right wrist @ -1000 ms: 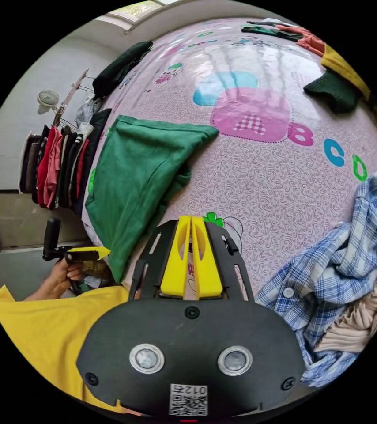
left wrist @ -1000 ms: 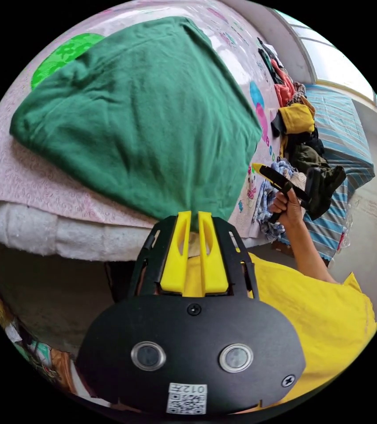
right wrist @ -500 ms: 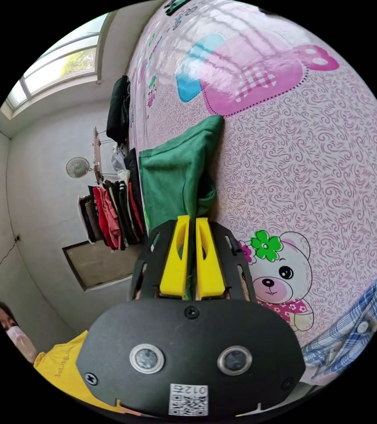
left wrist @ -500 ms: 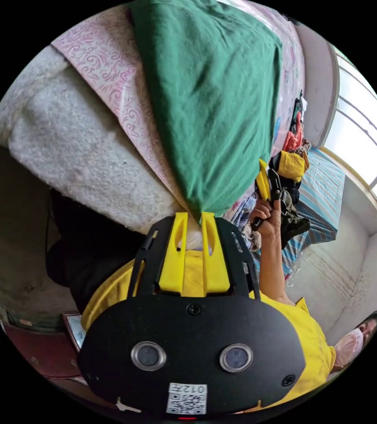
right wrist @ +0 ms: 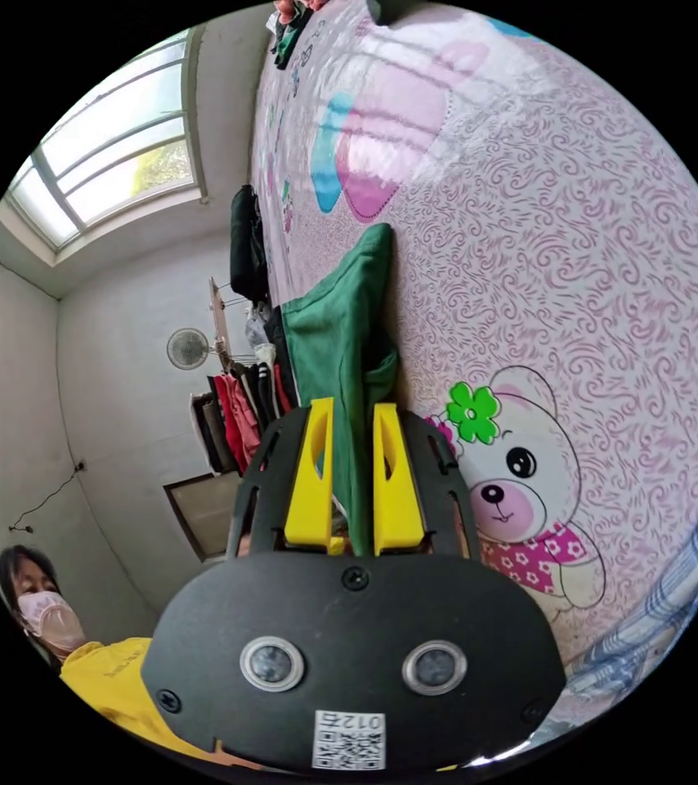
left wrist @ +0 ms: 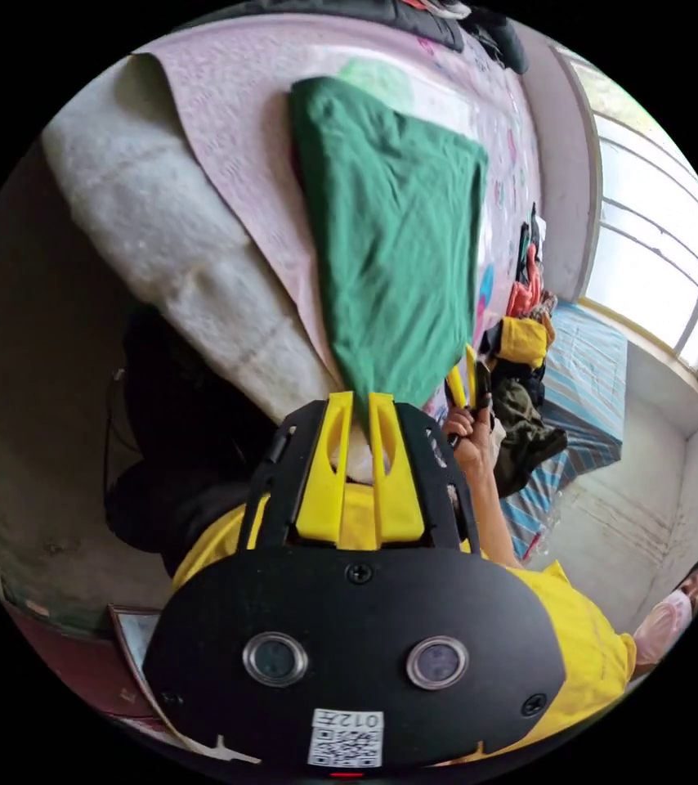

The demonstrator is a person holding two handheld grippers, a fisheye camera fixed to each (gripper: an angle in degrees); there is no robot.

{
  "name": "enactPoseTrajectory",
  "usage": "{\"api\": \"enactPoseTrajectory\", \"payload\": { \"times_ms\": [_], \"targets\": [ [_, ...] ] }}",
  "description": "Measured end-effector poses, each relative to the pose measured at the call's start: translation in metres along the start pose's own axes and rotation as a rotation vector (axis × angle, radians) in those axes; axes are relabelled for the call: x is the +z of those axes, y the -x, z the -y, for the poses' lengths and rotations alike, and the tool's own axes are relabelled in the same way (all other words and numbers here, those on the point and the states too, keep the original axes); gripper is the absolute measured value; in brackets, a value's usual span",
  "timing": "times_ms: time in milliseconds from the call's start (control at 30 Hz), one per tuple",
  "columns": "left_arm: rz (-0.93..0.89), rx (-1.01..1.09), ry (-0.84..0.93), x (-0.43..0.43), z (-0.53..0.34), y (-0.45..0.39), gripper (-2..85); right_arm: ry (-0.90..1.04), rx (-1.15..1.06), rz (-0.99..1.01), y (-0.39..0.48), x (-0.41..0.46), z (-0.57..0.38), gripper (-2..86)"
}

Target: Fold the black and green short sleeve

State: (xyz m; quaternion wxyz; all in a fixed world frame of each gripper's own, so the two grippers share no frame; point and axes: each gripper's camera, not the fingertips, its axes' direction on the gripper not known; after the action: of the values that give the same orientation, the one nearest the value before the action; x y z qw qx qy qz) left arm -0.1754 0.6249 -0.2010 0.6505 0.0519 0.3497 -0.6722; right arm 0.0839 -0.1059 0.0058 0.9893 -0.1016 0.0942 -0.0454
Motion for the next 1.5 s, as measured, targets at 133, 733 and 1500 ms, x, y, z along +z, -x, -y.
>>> {"api": "enactPoseTrajectory", "payload": {
  "times_ms": [133, 733, 1500],
  "targets": [
    [-0.038, -0.084, -0.186, -0.029, 0.021, 0.011, 7.2, 0.028, -0.022, -0.036, 0.014, -0.002, -0.002, 7.5],
    [0.025, -0.010, -0.159, -0.058, 0.096, 0.010, 5.6, -0.034, -0.018, -0.006, 0.033, -0.049, -0.015, 4.7],
    [0.497, 0.487, -0.083, -0.056, 0.124, -0.102, 4.5, -0.013, 0.071, -0.055, 0.006, -0.039, -0.154, 1.5]
  ]
}}
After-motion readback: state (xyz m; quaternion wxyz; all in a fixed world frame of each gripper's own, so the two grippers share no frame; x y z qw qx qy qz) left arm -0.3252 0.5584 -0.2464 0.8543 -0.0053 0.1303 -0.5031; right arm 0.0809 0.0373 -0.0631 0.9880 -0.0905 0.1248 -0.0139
